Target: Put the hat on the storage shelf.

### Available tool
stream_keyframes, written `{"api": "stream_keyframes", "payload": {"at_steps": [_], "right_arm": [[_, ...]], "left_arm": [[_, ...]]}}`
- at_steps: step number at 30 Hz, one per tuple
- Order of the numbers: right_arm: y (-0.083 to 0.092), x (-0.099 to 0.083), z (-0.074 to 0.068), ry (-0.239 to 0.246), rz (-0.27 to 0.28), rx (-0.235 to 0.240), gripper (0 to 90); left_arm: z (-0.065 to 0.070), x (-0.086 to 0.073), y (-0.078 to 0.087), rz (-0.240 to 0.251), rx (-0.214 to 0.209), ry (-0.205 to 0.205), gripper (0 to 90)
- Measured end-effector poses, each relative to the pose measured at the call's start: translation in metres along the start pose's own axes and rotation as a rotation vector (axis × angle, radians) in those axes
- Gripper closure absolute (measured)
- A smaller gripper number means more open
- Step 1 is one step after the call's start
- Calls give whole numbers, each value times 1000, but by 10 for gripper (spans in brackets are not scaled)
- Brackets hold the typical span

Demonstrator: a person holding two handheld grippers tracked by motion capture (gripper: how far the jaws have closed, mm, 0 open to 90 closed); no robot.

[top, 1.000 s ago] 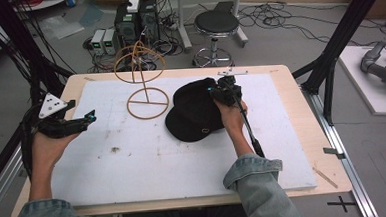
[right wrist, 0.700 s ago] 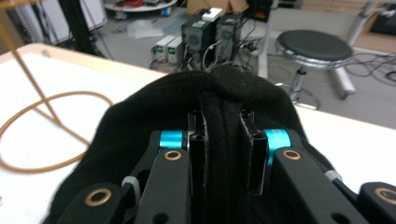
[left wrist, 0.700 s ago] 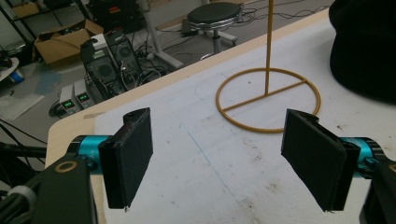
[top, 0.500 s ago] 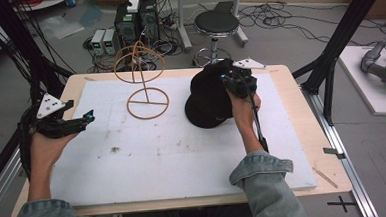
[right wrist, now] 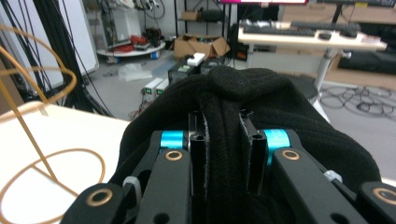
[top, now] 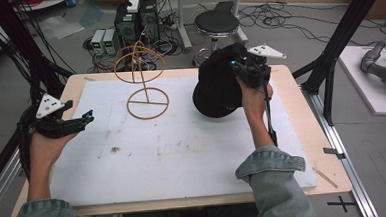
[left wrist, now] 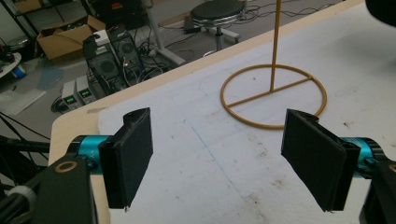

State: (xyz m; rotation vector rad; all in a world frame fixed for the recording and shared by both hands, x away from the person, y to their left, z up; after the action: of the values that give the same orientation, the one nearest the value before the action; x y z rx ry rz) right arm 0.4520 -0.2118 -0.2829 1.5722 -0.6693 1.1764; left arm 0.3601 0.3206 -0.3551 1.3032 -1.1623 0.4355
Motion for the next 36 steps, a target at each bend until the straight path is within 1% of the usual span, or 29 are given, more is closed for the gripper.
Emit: {"api": "stream_keyframes", "payload": {"at_steps": [1,2,3,6,8,11,12,14,15,16,19,21,23,24,25,28,29,30,32,33,36], "right_arm": [[5,8,-1,7,12,2,787],[8,12,-1,7,19,5,786],[10,16,-1,10,27,9,786],[17,29,-4,23,50,17,786],[20,36,-6,19,58,31,786],[23,43,-7,22,73,36,786],[27,50,-7,8,89,55,786],[28,53,-7,8,97,59,786],[30,58,-7,-6,109,80,786],[30,58,-7,-6,109,80,786],[33,66,-8,-32,139,128,786],[34,71,-9,-39,149,151,786],[35,75,-9,-59,162,185,786],[36,80,-11,-76,175,215,786],[36,80,-11,-76,175,215,786],[35,86,-14,-99,191,256,786],[34,91,-16,-114,197,279,786],[34,91,-16,-114,197,279,786],[33,96,-21,-130,213,311,786],[33,96,-21,-130,213,311,786],[30,101,-27,-142,221,337,786]], "left_arm": [[0,0,0,1,-4,-1,253],[0,0,0,5,-6,4,253],[-1,0,0,-1,-3,-2,253],[-1,-1,1,2,-4,1,253],[-1,-1,1,2,-3,4,253],[-2,-1,2,1,-2,0,253],[-2,-1,2,3,-1,3,253],[-3,-1,2,1,0,2,253],[-3,-1,2,5,0,8,253],[-3,-1,2,2,1,6,253],[-4,-2,2,3,2,7,253],[-4,-2,2,8,2,12,253],[-4,-2,3,3,3,12,253],[-4,-2,2,5,4,13,253],[-4,-2,2,5,3,12,253],[-5,-2,2,1,5,9,253],[-5,-2,3,3,5,11,253],[-5,-2,3,4,5,12,253],[-5,-2,3,4,4,9,253],[-5,-2,3,5,4,9,253],[-5,-2,3,3,3,9,253]]}}
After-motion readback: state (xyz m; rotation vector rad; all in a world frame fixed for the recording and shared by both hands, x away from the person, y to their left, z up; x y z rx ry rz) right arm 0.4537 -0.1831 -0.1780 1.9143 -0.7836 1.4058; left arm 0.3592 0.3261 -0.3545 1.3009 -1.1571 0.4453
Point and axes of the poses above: each handheld gripper's, and its own axes: y roughly backward along the jaws, x roughly out of its top, z roughly to its right, the point moved 1 cm from there along -y, roughly forward along the jaws, and after that the axes turned 9 degrees about -z, right-handed, at the moved point
